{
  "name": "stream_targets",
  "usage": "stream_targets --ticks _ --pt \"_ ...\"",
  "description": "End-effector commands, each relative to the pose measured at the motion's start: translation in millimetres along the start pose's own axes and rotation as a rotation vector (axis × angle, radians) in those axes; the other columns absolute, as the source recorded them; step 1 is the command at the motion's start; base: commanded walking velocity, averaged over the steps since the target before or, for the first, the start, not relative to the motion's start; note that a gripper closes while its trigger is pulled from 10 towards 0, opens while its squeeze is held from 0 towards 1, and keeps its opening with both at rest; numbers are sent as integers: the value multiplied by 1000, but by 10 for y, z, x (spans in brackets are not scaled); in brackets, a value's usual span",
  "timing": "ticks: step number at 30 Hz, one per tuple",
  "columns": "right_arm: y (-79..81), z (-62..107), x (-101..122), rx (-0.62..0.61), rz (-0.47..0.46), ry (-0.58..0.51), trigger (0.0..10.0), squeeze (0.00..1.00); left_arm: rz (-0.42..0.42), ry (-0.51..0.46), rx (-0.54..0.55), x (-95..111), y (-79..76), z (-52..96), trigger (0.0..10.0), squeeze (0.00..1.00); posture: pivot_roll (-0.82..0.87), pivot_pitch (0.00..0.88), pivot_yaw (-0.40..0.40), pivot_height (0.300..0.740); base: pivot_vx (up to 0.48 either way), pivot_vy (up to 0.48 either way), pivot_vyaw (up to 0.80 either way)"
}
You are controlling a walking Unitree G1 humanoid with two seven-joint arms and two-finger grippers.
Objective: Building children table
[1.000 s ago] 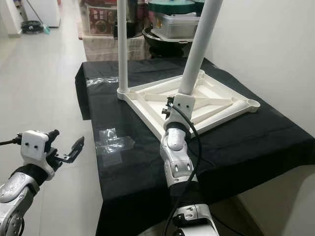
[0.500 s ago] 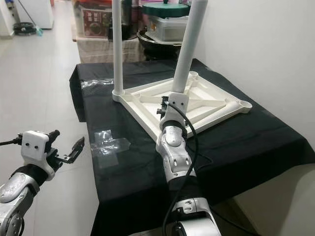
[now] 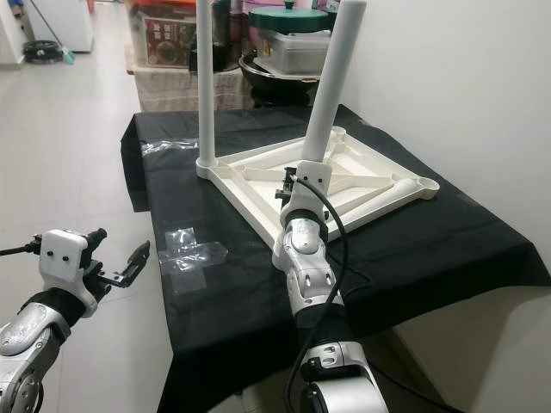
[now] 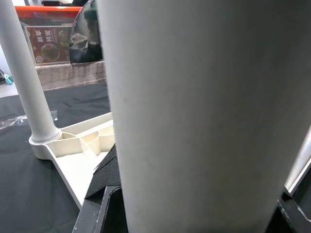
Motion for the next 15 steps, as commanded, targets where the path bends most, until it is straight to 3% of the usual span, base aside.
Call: stream_targets --ticks 1,15 --pt "-39 91 -537 -5 16 224 10000 0 -11 22 -10 -48 -13 -4 10000 0 92 0 -98 740 0 0 0" --pt "-47 72 -511 -14 2 225 10000 0 -12 24 -13 -53 -17 -8 10000 0 89 0 -96 740 0 0 0"
Point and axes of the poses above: a point about 5 cm out from each wrist's last joint towards the gripper, its own z axis pointing back from the gripper into the wrist, its own x axis along the axis of the wrist's last joint, y = z × x, the point moved 2 cm from there along -z, pointing out of the wrist towards the gripper, and after that the axes turned 8 degrees about z, right-handed, at the moved point
